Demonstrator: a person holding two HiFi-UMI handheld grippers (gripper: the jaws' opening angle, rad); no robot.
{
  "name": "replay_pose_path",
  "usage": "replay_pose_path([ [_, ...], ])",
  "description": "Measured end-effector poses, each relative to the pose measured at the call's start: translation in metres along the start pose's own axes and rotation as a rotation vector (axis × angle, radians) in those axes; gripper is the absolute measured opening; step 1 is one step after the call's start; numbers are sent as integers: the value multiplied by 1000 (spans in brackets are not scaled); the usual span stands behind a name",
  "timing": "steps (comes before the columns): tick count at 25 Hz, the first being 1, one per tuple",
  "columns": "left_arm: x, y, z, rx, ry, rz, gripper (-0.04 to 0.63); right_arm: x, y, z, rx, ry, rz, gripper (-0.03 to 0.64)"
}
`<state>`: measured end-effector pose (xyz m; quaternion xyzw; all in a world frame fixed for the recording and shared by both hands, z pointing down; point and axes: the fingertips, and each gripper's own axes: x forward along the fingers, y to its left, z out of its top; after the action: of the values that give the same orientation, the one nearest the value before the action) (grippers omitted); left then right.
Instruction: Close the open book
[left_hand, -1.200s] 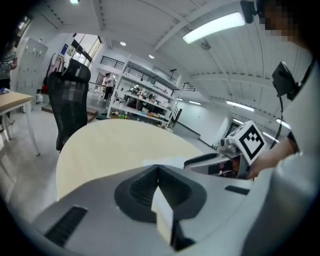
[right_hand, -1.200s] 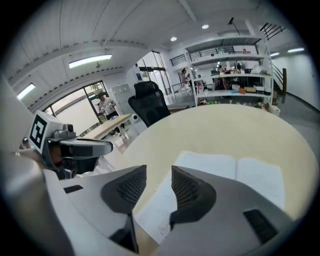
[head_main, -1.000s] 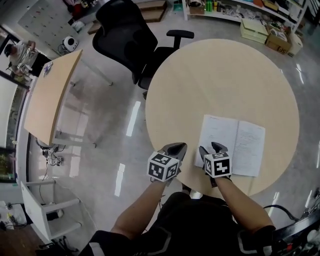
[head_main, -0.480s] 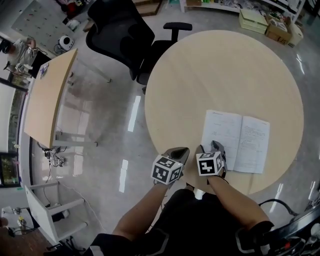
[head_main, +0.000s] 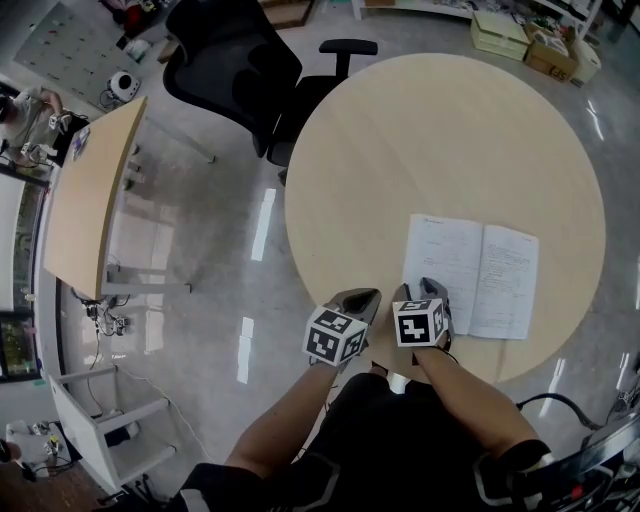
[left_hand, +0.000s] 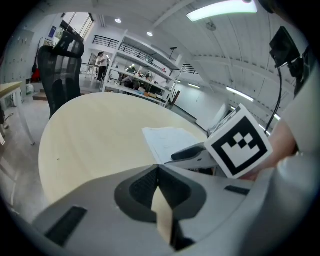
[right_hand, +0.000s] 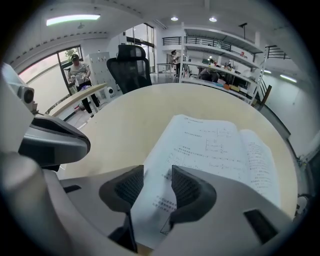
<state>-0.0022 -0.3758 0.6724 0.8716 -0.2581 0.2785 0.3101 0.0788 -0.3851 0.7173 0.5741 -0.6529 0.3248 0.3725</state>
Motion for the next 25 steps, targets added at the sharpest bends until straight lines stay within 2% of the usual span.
replay_pose_path([
  [4, 0, -3, 3, -1, -5, -18, -14, -2, 0, 2, 37, -2, 3, 148],
  [7, 1, -6, 3, 1, -6, -25, -14, -4, -2, 0, 89, 4, 19, 101],
  [11, -1, -6, 5, 6, -7, -26, -14, -9, -4, 0, 109, -10, 32, 50],
  [19, 4, -11, 23, 21, -30, -38, -14, -36, -22, 9, 236, -64, 92, 35],
  [25, 11, -35, 41, 56, -49, -75, -14, -82, -33, 27, 305, -177, 165, 35],
])
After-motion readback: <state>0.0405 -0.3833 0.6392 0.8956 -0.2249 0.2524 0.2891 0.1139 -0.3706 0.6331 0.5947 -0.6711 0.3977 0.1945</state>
